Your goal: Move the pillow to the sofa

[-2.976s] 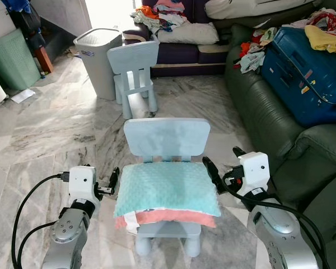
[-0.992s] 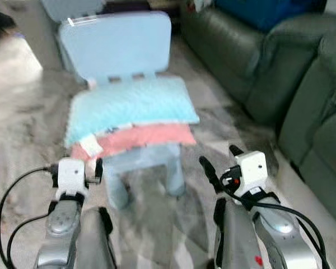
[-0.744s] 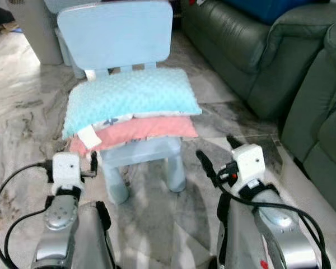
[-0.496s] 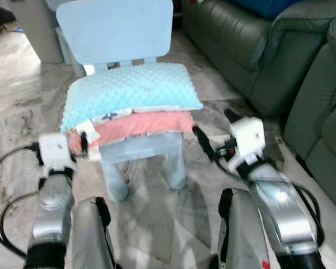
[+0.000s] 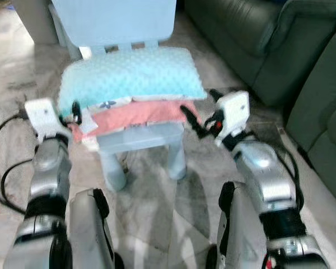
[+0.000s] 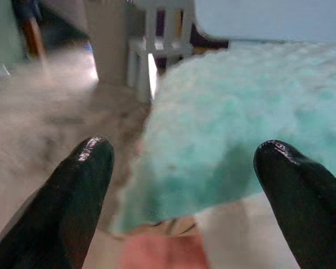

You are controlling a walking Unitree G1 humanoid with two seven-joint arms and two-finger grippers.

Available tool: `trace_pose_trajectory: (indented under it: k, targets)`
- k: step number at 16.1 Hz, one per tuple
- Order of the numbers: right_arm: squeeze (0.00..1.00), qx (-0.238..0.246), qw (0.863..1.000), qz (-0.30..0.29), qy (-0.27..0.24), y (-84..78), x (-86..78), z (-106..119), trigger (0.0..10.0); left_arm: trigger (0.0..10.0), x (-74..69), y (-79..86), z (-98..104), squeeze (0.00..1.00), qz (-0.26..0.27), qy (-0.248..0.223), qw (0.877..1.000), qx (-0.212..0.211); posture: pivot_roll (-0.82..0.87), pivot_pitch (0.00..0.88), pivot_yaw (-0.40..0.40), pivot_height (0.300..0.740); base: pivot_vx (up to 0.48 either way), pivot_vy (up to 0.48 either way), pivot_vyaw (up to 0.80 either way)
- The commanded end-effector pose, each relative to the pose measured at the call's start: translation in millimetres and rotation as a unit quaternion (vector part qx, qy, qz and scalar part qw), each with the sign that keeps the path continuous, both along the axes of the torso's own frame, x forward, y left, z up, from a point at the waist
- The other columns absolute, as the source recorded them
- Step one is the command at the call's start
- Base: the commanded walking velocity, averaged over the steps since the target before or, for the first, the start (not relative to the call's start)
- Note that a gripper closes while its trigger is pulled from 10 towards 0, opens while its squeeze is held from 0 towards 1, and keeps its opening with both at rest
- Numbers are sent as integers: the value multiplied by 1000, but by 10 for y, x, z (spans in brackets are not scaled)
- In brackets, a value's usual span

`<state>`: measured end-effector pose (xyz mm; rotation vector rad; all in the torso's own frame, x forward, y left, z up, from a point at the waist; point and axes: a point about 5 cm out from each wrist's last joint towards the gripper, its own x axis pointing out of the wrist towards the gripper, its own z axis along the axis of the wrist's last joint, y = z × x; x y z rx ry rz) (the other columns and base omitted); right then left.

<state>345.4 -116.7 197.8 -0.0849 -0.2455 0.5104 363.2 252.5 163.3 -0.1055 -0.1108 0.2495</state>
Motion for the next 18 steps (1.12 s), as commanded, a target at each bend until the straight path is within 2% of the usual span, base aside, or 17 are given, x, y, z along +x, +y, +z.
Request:
trace_pose_trajectory:
  k: [1, 3, 4, 6, 10, 11, 14, 15, 16, 18]
  targets:
    - [0, 28, 1000, -8, 3, -99, 131, 114, 10000, 10000, 76, 42, 64, 0, -3, 4, 999, -32, -121, 208, 25, 365, 0, 0, 0]
    - [0, 39, 999, -23, -3, -229, 308, 297, 10000, 10000, 192, 8, 242, 0, -17, -15, 998, -55, -112, 246, 27, 365, 0, 0, 0]
    - [0, 55, 998, -23, -3, -285, 388, 401, 10000, 10000, 240, 15, 362, 0, -14, -21, 999, -33, -109, 257, 28, 365, 0, 0, 0]
    - [0, 88, 995, -32, 15, -379, 510, 499, 10000, 10000, 300, 58, 500, 0, -6, -31, 998, -58, -97, 281, 31, 365, 0, 0, 0]
    - [0, 165, 984, 14, 64, -339, 648, 584, 10000, 10000, 336, 243, 837, 0, 16, -63, 996, -63, -58, 320, 44, 365, 0, 0, 0]
    - [0, 164, 984, 17, 64, -323, 673, 607, 10000, 10000, 339, 270, 866, 0, 20, -59, 996, -58, -46, 322, 44, 365, 0, 0, 0]
    - [0, 230, 969, 44, 74, -257, 712, 693, 10000, 10000, 317, 369, 906, 0, 34, -63, 995, -70, -34, 330, 47, 365, 0, 0, 0]
    - [0, 246, 965, 54, 74, -255, 715, 722, 10000, 10000, 303, 397, 938, 0, 40, -72, 995, -61, -32, 332, 50, 365, 0, 0, 0]
    - [0, 244, 966, 60, 58, -279, 714, 794, 10000, 10000, 278, 421, 965, 0, 55, -78, 995, -16, -21, 320, 53, 365, 0, 0, 0]
    - [0, 253, 965, 55, 46, -334, 711, 832, 10000, 10000, 255, 426, 919, 0, 58, -79, 995, -1, -25, 312, 55, 365, 0, 0, 0]
